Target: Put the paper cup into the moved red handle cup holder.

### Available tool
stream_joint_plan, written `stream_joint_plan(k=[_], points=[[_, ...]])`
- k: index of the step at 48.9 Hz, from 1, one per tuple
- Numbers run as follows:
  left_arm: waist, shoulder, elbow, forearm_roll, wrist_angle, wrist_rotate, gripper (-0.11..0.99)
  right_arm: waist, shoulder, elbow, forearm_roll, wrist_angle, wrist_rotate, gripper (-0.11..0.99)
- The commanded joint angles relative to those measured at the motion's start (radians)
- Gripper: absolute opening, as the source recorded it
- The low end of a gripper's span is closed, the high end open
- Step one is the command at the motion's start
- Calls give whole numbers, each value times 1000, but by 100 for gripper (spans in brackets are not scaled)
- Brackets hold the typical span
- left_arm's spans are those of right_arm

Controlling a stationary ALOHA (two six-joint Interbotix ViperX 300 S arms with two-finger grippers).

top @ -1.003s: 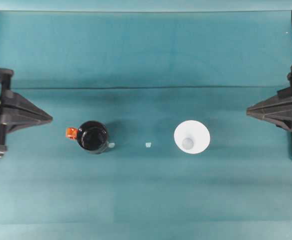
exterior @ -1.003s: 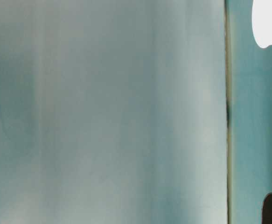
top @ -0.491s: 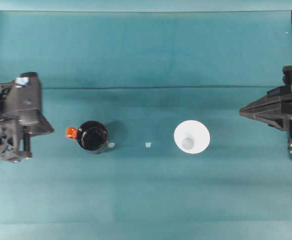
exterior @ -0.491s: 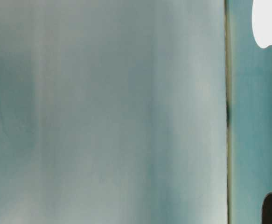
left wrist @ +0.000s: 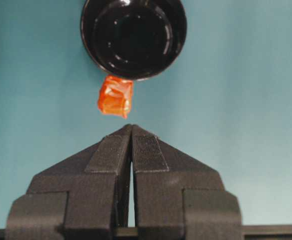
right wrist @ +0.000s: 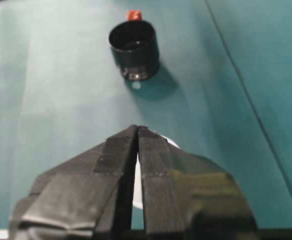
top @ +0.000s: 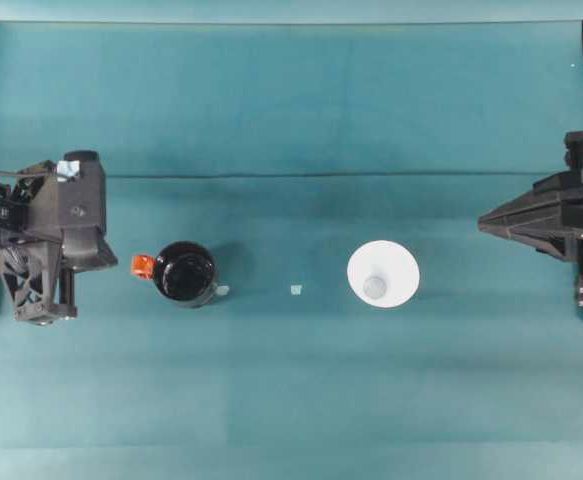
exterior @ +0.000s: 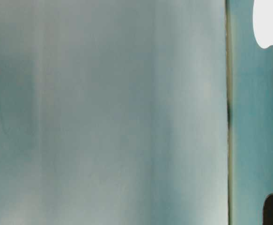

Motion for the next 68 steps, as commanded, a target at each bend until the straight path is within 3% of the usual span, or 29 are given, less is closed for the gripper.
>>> stream_joint_plan(k=[1, 8, 11, 15, 24, 28, 42, 52, 58, 68], points=[[-6, 0, -21, 5, -6, 21, 3, -2, 3, -25, 2, -5, 8, -7], [6, 17, -17, 5, -9, 46, 3, -2, 0, -25, 2, -8, 8, -7], [15, 25, -15, 5, -12, 44, 9, -2, -6, -25, 2, -9, 8, -7], [25, 32, -14, 5, -12, 40, 29, -2, -14, -26, 2, -6, 9, -7], [25, 51, -14, 5, -51, 44, 83, -2, -21, -28, 2, -5, 9, -7], [25, 61, -12, 5, -78, 51, 97, -2, -21, -28, 2, -3, 9, -7], [28, 192, -9, 5, -98, 51, 97, -2, -17, -28, 2, -5, 9, -7], [28, 299, -14, 5, -186, 52, 97, -2, -15, -26, 3, 5, 9, -7], [28, 356, -23, 5, -193, 52, 97, -2, -15, -28, 2, 17, 9, -7], [29, 371, -28, 6, -209, 52, 97, -2, -15, -26, 2, 17, 9, -7]])
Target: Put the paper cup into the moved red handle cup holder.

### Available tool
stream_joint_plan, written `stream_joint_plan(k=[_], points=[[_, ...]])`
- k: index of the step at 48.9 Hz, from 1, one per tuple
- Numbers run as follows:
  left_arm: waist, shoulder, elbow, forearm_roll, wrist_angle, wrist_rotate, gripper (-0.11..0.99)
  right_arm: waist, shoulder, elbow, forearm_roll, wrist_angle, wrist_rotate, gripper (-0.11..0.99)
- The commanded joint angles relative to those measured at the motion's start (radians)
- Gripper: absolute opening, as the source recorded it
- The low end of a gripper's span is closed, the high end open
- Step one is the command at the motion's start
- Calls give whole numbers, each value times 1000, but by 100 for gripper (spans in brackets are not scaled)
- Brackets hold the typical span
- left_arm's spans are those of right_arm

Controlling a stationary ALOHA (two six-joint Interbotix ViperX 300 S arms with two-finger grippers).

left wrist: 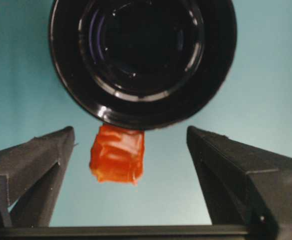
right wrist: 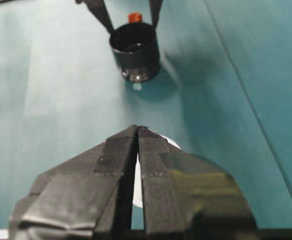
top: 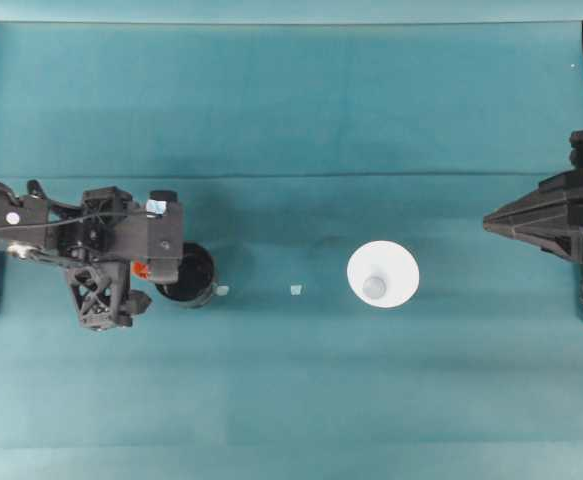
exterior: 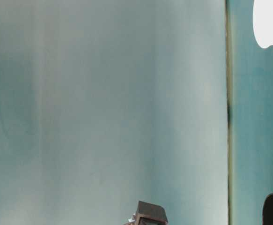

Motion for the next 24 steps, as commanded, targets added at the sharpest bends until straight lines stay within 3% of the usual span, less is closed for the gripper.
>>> stream_joint_plan(k=[1, 18, 24], points=[[3, -5, -17, 3, -11, 2, 97, -2, 9, -26, 3, -5, 6, -7], [3, -5, -17, 3, -11, 2, 94, -2, 9, -25, 2, -3, 5, -7], [3, -5, -17, 5, -14, 2, 89, -2, 9, -23, 2, -3, 6, -7]])
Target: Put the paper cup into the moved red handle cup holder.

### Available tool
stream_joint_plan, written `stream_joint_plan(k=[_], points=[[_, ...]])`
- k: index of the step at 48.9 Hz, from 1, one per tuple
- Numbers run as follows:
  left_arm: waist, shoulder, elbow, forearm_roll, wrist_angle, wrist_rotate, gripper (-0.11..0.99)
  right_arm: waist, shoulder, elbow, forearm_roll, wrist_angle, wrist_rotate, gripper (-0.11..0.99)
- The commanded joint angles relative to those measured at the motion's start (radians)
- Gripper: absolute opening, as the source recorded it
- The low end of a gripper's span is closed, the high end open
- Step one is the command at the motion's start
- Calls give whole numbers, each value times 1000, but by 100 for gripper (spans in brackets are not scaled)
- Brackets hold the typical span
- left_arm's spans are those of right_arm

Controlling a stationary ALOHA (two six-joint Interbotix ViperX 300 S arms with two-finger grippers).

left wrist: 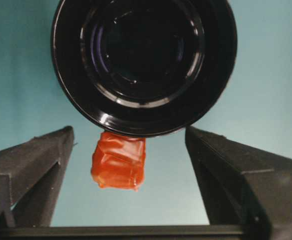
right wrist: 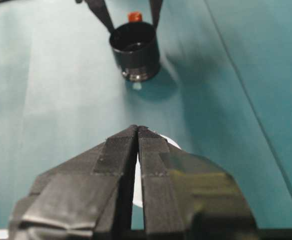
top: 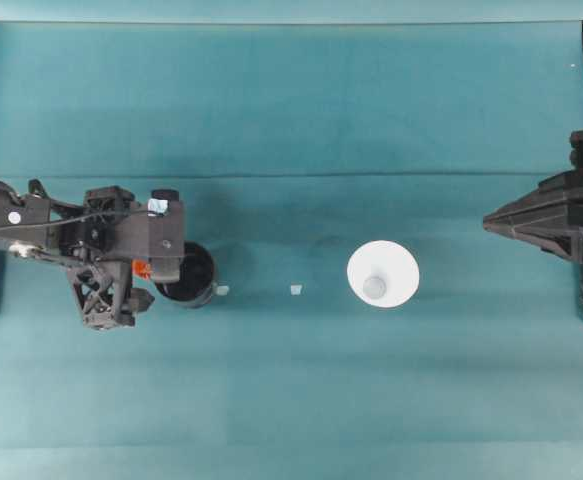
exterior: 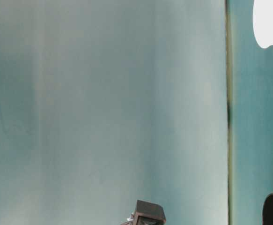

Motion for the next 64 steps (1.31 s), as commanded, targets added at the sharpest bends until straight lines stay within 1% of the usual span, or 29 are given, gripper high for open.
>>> stream_joint_plan(k=[1, 3, 4, 5, 7, 8, 12, 13, 20, 24, 27, 29, 31, 32, 33, 35, 36, 38, 41, 45, 51, 53, 54, 56, 58, 62, 64], points=[[0, -5, -15, 5, -9, 0, 87, -3, 9, -25, 3, -3, 8, -7], [0, -5, -14, 3, -14, 0, 81, -3, 9, -23, 2, -5, 6, -7], [0, -5, -14, 3, -17, 0, 78, -3, 9, -23, 3, -3, 6, -7], [0, -5, -14, 3, -17, 0, 73, -3, 9, -23, 2, -3, 8, -7], [-2, -5, -14, 5, -17, 2, 63, -3, 9, -23, 2, -3, 8, -7], [-2, -5, -15, 3, -17, 2, 57, -3, 9, -23, 2, -3, 8, -7], [-3, -5, -15, 3, -17, 3, 32, -3, 9, -25, 3, -3, 8, -7], [-3, -5, -15, 3, -17, 2, 28, -3, 9, -23, 2, -3, 8, -7], [-6, -8, -15, 3, -17, 0, 27, -3, 9, -23, 3, -3, 8, -7], [-6, -14, -15, 3, -17, 0, 27, -3, 9, -23, 2, -3, 8, -7], [-6, -23, -23, 5, -12, 0, 27, -3, 9, -23, 2, -3, 8, -7], [-8, -34, -37, 3, -6, -2, 27, -3, 9, -23, 2, -3, 8, -7], [-12, -48, -64, 3, 5, -2, 27, -3, 9, -23, 2, -3, 8, -7], [-12, -55, -78, 5, 12, -2, 27, -3, 9, -23, 3, -3, 8, -7], [-12, -60, -94, 3, 20, -5, 27, -3, 9, -23, 2, -3, 8, -7], [-14, -67, -123, 3, 40, -11, 27, -3, 9, -23, 3, -3, 8, -7], [-14, -67, -138, 3, 51, -11, 27, -3, 9, -25, 2, -3, 8, -7], [-14, -69, -167, 3, 77, -11, 27, -3, 9, -23, 3, -3, 8, -7], [-14, -60, -215, 3, 110, -9, 27, -3, 9, -23, 2, -5, 8, -7], [-21, -28, -276, 5, 143, -3, 27, -3, 9, -23, 3, -3, 8, -7], [-28, 34, -357, 3, 160, -3, 27, -3, 9, -23, 2, -3, 8, -7], [-28, 49, -380, 5, 160, -3, 27, -3, 9, -23, 2, -3, 9, -7], [-29, 58, -393, 3, 160, -2, 27, -3, 9, -23, 3, -5, 9, -7], [-29, 75, -414, 3, 160, -2, 27, -3, 9, -25, 2, -3, 9, -7], [-29, 91, -431, 3, 160, -2, 27, -3, 9, -23, 3, -3, 12, -7], [-28, 124, -459, 5, 160, 0, 27, -3, 9, -23, 2, -3, 18, -7], [-28, 140, -466, 3, 158, 0, 27, -3, 9, -23, 2, -3, 20, -7]])
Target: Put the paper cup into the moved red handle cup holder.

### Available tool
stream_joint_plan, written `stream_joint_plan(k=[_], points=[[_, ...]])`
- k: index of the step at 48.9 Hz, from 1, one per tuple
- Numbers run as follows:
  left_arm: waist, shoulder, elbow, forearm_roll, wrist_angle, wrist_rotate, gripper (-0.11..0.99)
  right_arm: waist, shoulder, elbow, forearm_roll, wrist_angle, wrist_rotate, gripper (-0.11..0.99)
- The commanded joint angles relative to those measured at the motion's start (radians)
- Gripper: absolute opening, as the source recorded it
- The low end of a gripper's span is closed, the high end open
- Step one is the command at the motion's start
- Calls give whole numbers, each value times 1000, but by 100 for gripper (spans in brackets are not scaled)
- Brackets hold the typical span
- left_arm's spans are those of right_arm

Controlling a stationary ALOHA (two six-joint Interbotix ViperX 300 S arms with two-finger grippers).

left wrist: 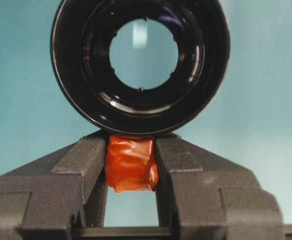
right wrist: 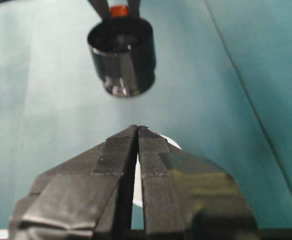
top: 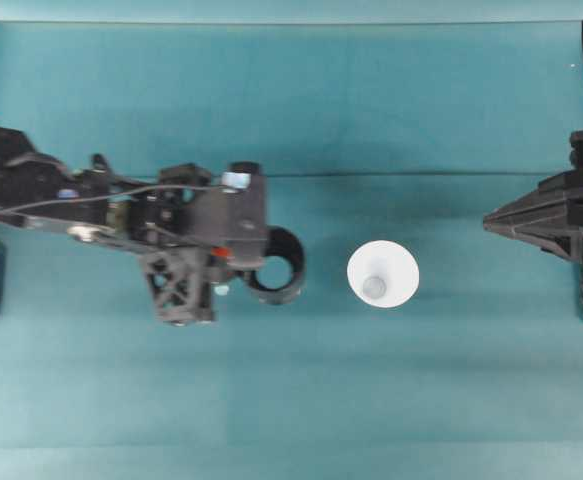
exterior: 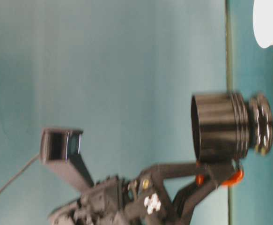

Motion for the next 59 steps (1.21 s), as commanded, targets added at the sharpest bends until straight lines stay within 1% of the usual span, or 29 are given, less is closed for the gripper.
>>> stream_joint_plan(k=[1, 2, 8, 15, 21, 23, 34, 35, 36, 37, 38, 47, 49, 50, 51, 52, 53, 59], points=[[-3, 21, -40, 3, -5, 2, 27, -3, 8, -21, 2, -6, 11, -7], [-3, 29, -43, 5, -5, 2, 27, -3, 8, -21, 3, -5, 11, -7], [-3, 67, -58, 3, -6, 2, 27, -5, 8, -21, 2, -5, 11, -7], [-3, 104, -55, 3, -32, 3, 27, -6, 8, -21, 2, -5, 11, -7], [-2, 126, -40, 5, -61, 3, 27, -6, 8, -21, 2, -5, 11, -7], [-3, 132, -32, 3, -71, 3, 27, -6, 8, -21, 2, -5, 11, -7], [0, 156, 25, 3, -161, 3, 27, -6, 8, -21, 2, -5, 11, -7], [0, 160, 29, 5, -167, 3, 27, -6, 8, -21, 2, -5, 11, -7], [0, 161, 32, 3, -173, 3, 27, -6, 8, -21, 2, -5, 11, -7], [2, 164, 35, 5, -179, 3, 27, -6, 8, -21, 2, -3, 11, -7], [2, 164, 38, 3, -184, 3, 27, -6, 8, -21, 2, -2, 11, -7], [3, 166, 46, 5, -196, 5, 27, -6, 8, -23, 2, 8, 12, -7], [6, 166, 44, 3, -196, 8, 27, -6, 8, -21, 2, 8, 12, -7], [6, 166, 44, 3, -196, 11, 27, -6, 8, -21, 3, 8, 12, -7], [8, 166, 44, 5, -196, 17, 27, -6, 8, -21, 2, 8, 12, -7], [8, 166, 44, 3, -196, 25, 27, -6, 8, -21, 2, 8, 12, -7], [8, 166, 44, 5, -196, 34, 27, -6, 8, -21, 2, 8, 12, -7], [6, 166, 48, 3, -204, 97, 27, -6, 8, -21, 2, 9, 12, -7]])
